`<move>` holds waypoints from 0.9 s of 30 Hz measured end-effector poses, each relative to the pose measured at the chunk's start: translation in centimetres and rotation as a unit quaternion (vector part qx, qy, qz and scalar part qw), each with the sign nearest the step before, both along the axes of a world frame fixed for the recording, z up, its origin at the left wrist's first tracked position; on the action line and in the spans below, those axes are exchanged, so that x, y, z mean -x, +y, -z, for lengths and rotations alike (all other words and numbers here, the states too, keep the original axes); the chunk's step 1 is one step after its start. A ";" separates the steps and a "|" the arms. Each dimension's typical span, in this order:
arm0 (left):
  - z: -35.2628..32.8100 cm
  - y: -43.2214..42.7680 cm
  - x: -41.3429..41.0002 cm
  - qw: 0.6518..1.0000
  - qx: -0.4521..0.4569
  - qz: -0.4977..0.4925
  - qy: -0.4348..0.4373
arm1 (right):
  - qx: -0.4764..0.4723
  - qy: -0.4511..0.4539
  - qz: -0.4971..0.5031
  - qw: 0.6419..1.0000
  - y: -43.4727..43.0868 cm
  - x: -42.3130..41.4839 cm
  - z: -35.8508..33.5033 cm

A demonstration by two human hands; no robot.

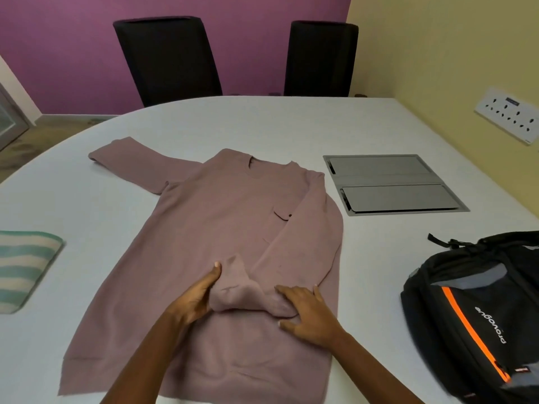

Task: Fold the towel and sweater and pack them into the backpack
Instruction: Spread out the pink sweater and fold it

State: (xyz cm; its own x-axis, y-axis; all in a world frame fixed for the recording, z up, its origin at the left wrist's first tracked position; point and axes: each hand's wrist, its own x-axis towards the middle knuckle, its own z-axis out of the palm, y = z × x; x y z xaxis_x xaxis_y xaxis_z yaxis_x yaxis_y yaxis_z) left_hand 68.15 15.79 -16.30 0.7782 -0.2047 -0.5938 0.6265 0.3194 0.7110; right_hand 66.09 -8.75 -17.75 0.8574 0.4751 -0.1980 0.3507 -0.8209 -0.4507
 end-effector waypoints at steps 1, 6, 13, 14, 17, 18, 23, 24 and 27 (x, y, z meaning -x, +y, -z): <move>0.0 -0.2 0.3 1.000 -0.009 0.009 0.007 | -0.009 -0.005 0.016 1.000 0.6 0.4 -0.1; 0.2 0.4 1.2 0.984 -0.115 0.132 0.023 | -0.005 -0.131 0.083 0.988 2.5 3.3 1.5; 2.6 -0.5 2.7 0.857 -0.479 0.145 -0.123 | -0.017 -0.161 0.126 0.979 3.3 6.1 2.6; 2.3 -1.0 3.1 0.842 -0.500 0.160 -0.129 | -0.007 -0.139 0.138 0.981 3.5 6.4 2.6; 1.9 -2.2 3.7 0.837 -0.499 0.198 -0.109 | 0.028 -0.123 0.159 0.979 4.2 6.9 3.3; 2.0 -2.3 3.9 0.845 -0.486 0.198 -0.102 | 0.025 -0.127 0.165 0.978 4.3 7.1 3.2; 1.4 -2.2 4.5 0.951 -0.277 0.129 -0.048 | -0.114 -0.094 0.235 0.961 4.7 7.6 0.3; 1.0 -2.4 4.7 0.965 -0.225 0.131 -0.034 | -0.153 -0.099 0.259 0.949 4.6 7.7 -0.8; 0.5 -3.2 5.4 0.973 -0.159 0.169 -0.014 | -0.215 -0.154 0.273 0.925 3.6 8.3 -2.2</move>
State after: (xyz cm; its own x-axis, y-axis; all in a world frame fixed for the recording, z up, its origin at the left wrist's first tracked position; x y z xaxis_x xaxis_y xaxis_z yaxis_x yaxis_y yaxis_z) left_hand 62.77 12.62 -16.81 0.7149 -0.2613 -0.6486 0.6365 -0.1407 0.7583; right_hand 57.75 -5.14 -15.60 0.9770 -0.0681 0.2022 0.1022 -0.6823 -0.7239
